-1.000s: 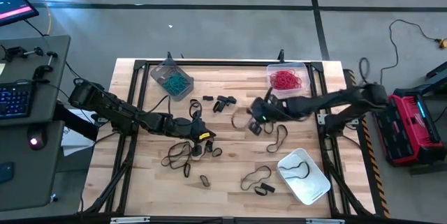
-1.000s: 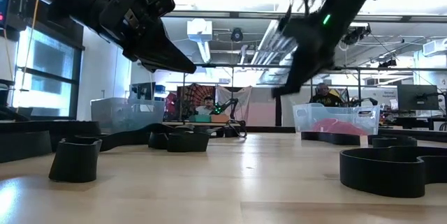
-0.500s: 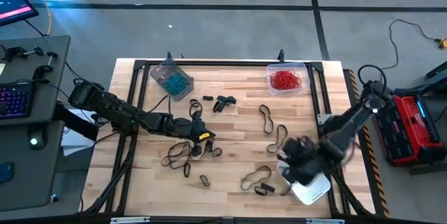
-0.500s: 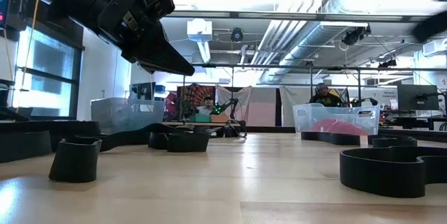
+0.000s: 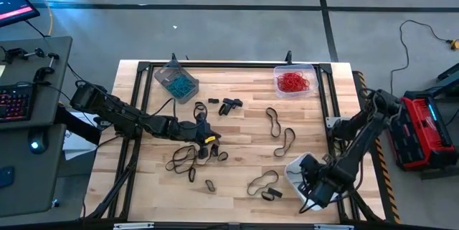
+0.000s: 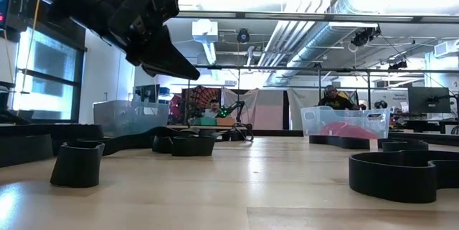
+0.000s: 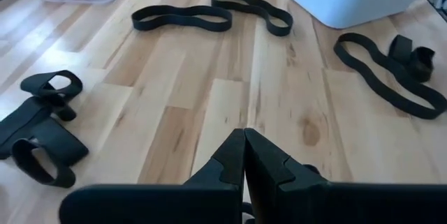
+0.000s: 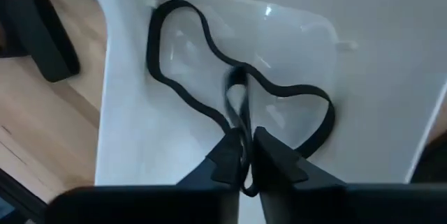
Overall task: Sort rubber bands into baskets
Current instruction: Put the black rubber band into the white bin
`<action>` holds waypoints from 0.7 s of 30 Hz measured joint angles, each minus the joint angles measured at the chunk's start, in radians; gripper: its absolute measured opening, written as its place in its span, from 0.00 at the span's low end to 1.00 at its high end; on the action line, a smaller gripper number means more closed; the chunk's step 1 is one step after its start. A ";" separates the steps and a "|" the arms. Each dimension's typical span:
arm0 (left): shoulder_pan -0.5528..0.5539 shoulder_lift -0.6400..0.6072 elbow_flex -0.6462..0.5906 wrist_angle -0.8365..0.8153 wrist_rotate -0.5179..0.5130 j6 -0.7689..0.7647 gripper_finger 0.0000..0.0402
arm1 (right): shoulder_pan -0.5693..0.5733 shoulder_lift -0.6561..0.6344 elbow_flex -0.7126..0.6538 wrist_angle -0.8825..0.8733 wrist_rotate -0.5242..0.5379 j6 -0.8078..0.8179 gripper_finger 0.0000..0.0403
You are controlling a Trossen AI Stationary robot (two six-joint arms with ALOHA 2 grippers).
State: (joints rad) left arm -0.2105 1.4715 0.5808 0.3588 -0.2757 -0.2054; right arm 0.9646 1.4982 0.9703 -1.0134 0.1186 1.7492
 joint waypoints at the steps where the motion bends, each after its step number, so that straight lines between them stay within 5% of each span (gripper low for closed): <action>1: 0.001 0.000 0.000 0.000 -0.003 0.000 0.00 | 0.000 0.002 0.000 0.006 -0.001 0.000 0.09; 10: 0.000 0.000 0.006 -0.023 -0.069 -0.018 0.00 | 0.000 0.002 0.058 -0.069 -0.005 -0.038 0.31; 21: 0.000 0.000 0.036 -0.050 -0.078 0.015 0.01 | -0.051 -0.069 0.179 -0.226 0.189 -0.143 0.21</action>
State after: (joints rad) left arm -0.2100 1.4719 0.6170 0.3090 -0.3538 -0.1905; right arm 0.9138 1.4293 1.1492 -1.2393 0.3078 1.6066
